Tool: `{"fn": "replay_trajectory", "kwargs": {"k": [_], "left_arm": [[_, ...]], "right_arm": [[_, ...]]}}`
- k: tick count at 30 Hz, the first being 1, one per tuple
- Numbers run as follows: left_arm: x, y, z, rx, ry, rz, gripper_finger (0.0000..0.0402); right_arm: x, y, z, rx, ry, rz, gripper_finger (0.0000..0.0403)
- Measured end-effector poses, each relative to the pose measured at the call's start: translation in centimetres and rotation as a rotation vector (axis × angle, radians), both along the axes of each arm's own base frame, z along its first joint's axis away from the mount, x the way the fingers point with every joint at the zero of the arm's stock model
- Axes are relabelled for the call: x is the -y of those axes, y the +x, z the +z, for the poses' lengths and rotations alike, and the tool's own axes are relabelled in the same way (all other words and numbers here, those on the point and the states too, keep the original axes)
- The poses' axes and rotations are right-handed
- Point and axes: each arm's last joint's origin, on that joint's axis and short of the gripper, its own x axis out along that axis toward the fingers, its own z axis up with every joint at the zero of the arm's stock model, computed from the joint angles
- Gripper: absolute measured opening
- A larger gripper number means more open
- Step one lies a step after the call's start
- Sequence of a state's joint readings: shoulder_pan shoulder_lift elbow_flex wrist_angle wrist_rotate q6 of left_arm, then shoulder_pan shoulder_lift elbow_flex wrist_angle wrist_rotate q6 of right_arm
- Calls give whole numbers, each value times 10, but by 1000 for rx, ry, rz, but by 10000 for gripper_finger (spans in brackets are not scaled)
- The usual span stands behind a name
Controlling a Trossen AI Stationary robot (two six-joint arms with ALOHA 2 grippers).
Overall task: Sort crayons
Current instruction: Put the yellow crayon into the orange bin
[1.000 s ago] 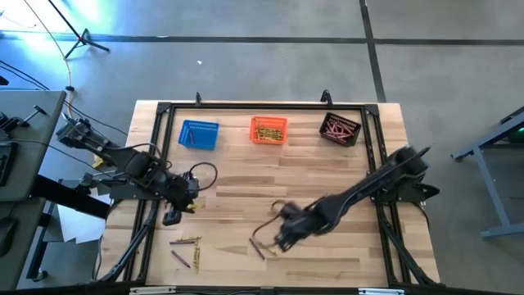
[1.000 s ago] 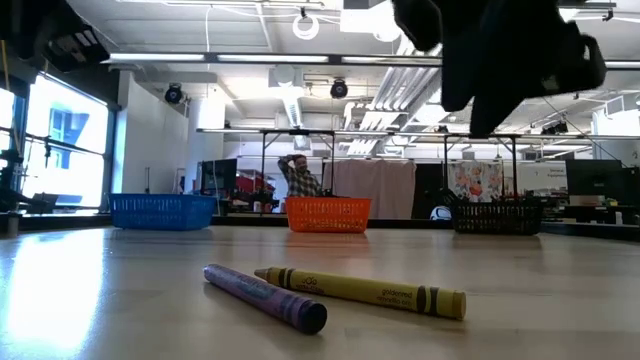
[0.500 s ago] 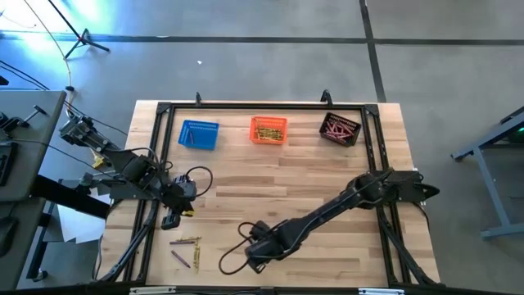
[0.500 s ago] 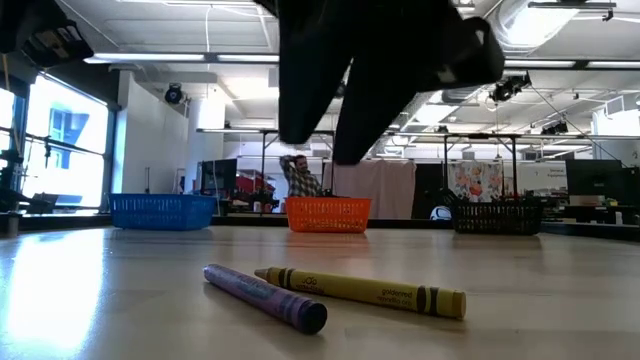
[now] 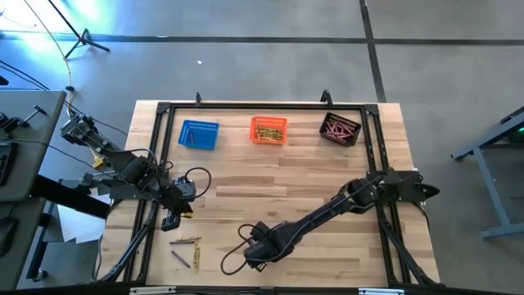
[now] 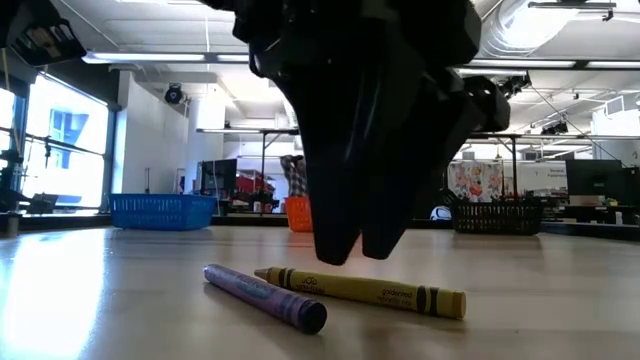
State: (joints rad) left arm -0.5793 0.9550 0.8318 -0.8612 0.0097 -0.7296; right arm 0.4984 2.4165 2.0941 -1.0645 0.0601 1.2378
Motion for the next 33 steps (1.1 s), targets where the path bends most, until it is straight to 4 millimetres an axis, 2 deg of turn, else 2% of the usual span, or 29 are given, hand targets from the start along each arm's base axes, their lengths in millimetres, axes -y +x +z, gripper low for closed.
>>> {"fn": "replay_trajectory", "kwargs": {"k": [12,15,20,24,28,33], "left_arm": [[2,5,3,63,-14,18,65],[1,6,4,87,12,43,65],[0,7,5,126,47,81,65],[0,9,6,157,61,105,65],[1,11,7,181,52,111,65],[1,11,8,177,35,133,65]], "right_arm": [[0,-1,-15,-51,-3,7,104],[2,-1,-15,-53,3,4,82],[10,4,-15,-64,31,2,15],[23,8,-13,-84,31,-8,17],[46,15,-1,-62,12,4,11],[86,21,42,34,-35,44,10]]}}
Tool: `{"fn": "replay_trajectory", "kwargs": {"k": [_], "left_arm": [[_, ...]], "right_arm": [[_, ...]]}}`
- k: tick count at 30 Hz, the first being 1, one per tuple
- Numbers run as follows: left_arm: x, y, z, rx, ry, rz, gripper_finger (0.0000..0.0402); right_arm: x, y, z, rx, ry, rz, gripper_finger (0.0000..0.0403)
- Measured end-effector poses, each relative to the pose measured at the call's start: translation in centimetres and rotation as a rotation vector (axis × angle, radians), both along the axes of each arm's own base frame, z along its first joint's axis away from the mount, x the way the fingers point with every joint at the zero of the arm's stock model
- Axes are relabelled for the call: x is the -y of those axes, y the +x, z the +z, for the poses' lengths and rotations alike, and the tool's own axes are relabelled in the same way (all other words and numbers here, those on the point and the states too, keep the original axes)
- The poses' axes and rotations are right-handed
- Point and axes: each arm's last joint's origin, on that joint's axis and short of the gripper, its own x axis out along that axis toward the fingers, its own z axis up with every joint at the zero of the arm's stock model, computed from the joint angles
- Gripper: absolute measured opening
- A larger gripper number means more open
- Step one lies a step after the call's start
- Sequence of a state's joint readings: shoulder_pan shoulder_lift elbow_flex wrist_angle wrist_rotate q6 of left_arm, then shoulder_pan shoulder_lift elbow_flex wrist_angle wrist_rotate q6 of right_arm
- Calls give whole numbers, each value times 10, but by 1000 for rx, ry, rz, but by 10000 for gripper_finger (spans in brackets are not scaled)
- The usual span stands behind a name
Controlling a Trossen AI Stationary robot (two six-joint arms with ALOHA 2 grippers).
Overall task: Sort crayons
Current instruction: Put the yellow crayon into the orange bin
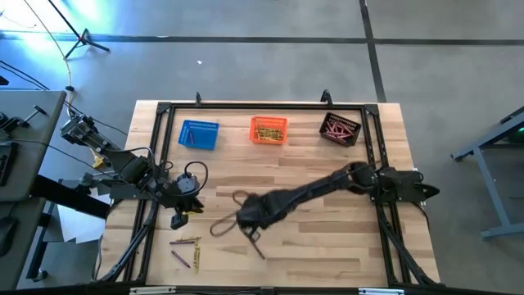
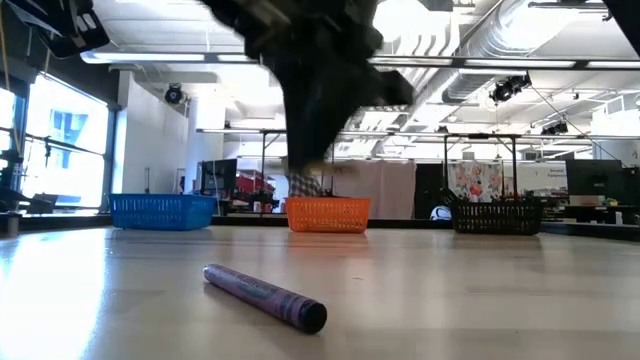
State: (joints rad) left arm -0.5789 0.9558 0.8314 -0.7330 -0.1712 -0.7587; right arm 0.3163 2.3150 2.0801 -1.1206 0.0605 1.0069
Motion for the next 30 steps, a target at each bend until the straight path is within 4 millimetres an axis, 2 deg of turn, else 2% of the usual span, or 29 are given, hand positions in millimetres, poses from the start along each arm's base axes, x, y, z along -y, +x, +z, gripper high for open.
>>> {"fn": "replay_trajectory", "kwargs": {"k": [6,11,14,18,22,26,30], "left_arm": [[0,0,0,0,0,9,65],[-4,1,0,55,92,91,65],[-8,3,2,123,197,198,65],[-15,5,4,197,316,332,65],[-21,7,5,228,371,411,65],[-28,10,6,228,387,460,65],[-36,12,6,235,418,530,65]], "right_arm": [[74,-2,66,171,-182,7,15],[147,-7,97,218,-352,-2,15],[195,-10,98,184,-394,-5,15],[254,-18,89,122,-401,-9,16],[302,-28,83,91,-409,-43,16],[333,-37,75,92,-339,-26,16],[344,-35,57,60,-303,47,16]]}}
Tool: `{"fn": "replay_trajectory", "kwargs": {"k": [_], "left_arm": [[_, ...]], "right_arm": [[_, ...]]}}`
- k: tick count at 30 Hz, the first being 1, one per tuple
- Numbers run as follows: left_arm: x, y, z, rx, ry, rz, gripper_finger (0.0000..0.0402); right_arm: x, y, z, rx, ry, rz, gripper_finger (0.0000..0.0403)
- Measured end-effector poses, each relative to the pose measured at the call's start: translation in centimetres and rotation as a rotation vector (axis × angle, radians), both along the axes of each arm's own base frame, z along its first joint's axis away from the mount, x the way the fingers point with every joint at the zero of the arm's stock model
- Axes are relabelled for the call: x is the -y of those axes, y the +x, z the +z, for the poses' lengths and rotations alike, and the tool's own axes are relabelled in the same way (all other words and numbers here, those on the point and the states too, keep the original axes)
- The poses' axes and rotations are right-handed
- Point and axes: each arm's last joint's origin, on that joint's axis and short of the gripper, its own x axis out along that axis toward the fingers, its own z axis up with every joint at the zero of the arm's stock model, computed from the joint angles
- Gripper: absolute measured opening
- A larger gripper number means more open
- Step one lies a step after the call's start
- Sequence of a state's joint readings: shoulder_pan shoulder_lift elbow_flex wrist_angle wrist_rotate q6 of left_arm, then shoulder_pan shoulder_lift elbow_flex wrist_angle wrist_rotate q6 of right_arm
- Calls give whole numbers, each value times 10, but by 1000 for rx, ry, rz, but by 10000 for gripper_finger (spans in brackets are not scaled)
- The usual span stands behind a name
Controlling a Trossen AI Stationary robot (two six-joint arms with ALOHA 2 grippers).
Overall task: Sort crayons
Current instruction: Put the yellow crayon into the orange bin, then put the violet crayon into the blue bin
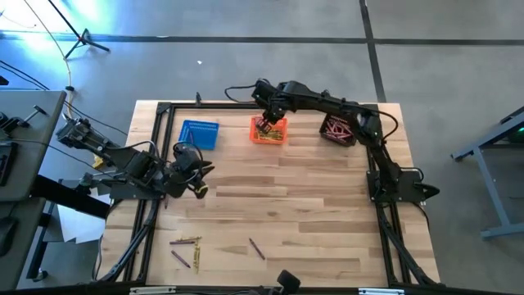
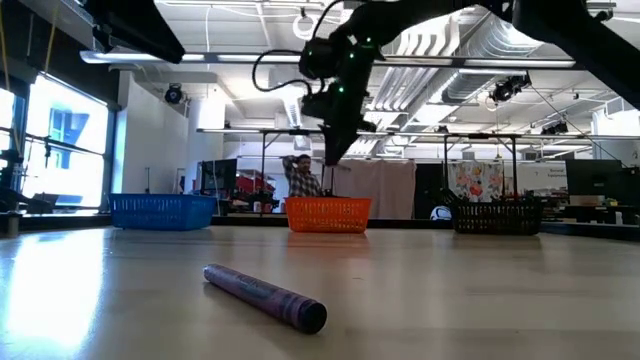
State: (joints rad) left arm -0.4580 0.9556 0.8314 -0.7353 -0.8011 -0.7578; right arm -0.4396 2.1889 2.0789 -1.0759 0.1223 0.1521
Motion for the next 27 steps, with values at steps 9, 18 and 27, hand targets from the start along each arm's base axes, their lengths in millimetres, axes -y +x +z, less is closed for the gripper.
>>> {"fn": "replay_trajectory", "kwargs": {"k": [9,18,27], "left_arm": [[-17,5,0,9,19,115,65],[-26,8,-1,18,-81,167,65],[-16,2,-12,-246,-483,-161,65]], "right_arm": [[4,11,-39,-84,53,123,19],[1,6,-28,-134,66,134,80],[-40,4,25,-138,212,219,98]]}}
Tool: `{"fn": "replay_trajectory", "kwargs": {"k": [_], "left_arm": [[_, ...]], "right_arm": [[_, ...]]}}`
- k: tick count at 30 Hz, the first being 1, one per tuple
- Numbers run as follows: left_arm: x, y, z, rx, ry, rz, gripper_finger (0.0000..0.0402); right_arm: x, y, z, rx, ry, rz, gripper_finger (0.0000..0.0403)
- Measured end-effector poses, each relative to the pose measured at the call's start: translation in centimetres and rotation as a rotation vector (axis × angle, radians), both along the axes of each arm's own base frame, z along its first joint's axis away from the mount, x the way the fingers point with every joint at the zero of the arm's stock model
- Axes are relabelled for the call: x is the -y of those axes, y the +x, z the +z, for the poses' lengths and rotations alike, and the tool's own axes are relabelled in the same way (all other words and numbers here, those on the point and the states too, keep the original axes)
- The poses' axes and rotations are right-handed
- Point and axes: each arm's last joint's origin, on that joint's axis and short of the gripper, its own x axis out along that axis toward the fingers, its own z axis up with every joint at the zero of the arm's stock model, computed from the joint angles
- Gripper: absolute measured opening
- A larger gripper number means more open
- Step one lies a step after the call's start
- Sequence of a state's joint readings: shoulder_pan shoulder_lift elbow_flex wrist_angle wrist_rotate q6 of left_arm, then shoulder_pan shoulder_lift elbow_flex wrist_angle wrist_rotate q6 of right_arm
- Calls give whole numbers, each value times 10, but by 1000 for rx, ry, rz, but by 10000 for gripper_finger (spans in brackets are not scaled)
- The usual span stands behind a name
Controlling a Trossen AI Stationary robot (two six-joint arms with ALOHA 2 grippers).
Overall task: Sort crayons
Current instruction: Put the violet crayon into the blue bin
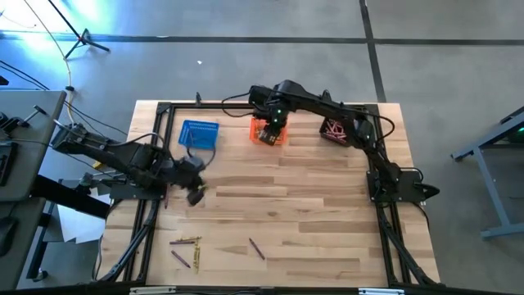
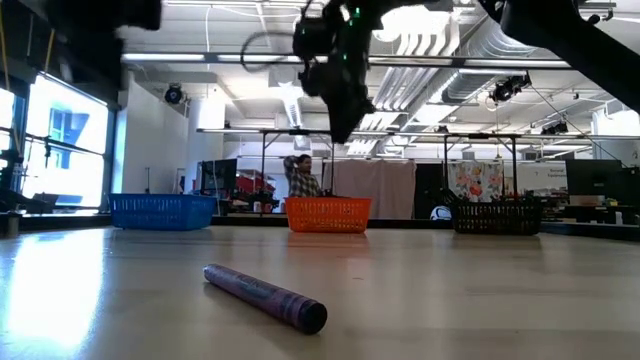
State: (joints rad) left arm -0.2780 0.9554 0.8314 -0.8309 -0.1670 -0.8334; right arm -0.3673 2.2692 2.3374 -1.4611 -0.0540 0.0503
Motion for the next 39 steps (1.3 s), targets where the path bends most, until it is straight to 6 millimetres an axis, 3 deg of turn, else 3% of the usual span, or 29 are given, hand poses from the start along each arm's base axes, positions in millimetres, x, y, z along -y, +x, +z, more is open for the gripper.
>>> {"fn": "replay_trajectory", "kwargs": {"k": [3,7,15,23,32,39], "left_arm": [[10,-11,-5,-153,-189,-112,65],[25,-20,-8,-250,-257,-163,65],[64,-37,-14,-334,-256,-311,65],[112,-45,-41,-467,-162,-408,65],[163,-48,-77,-481,-105,-612,65],[197,-48,-102,-430,-144,-703,65]], "right_arm": [[-24,2,16,46,-11,50,99],[-58,2,25,42,-6,43,99],[-127,8,27,1,-66,24,99],[-187,9,27,13,-38,-17,99],[-230,4,28,27,-47,-78,99],[-246,1,28,27,-50,-35,99]]}}
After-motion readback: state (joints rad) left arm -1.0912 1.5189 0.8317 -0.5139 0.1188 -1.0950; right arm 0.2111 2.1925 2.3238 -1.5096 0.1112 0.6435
